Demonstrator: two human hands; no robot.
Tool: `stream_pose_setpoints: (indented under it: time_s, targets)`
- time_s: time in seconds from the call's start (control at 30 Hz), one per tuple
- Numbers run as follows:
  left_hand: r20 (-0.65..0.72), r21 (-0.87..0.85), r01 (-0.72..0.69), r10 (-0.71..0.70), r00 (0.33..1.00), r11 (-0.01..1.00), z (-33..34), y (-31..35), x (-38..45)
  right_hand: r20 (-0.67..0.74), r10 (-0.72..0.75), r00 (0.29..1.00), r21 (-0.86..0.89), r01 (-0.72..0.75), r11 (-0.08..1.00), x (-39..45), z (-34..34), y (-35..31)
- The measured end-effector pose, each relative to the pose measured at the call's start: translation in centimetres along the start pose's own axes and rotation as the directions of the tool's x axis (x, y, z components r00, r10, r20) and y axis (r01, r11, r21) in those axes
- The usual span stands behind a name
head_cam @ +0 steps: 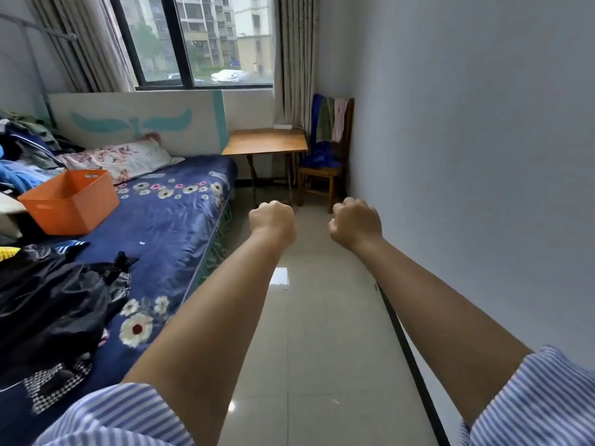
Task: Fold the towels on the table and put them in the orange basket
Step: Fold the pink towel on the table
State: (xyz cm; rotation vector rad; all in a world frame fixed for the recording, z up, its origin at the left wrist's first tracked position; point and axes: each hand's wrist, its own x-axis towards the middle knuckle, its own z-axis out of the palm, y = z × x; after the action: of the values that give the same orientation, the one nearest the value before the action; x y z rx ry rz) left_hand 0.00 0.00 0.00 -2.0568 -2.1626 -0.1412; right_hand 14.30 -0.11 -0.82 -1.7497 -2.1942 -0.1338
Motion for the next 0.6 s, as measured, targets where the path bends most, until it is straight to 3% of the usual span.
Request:
stream_pose_setpoints:
  time_s: [0.3, 0.6]
  targets:
    - [0.042, 0.017, 0.066, -0.067, 0.997, 0.998, 4.1, -1.2, 20.0, 0.062, 0.009, 0.998, 0.002, -0.009, 1.000, 20.1, 6.4, 5.4]
    - [0.021, 0.008, 0.078, -0.079, 0.997, 0.997, 8.5, -6.0, 42.2, 0.089, -0.006, 0.996, -0.028, 0.008, 1.000, 41.6, 14.3, 6.1]
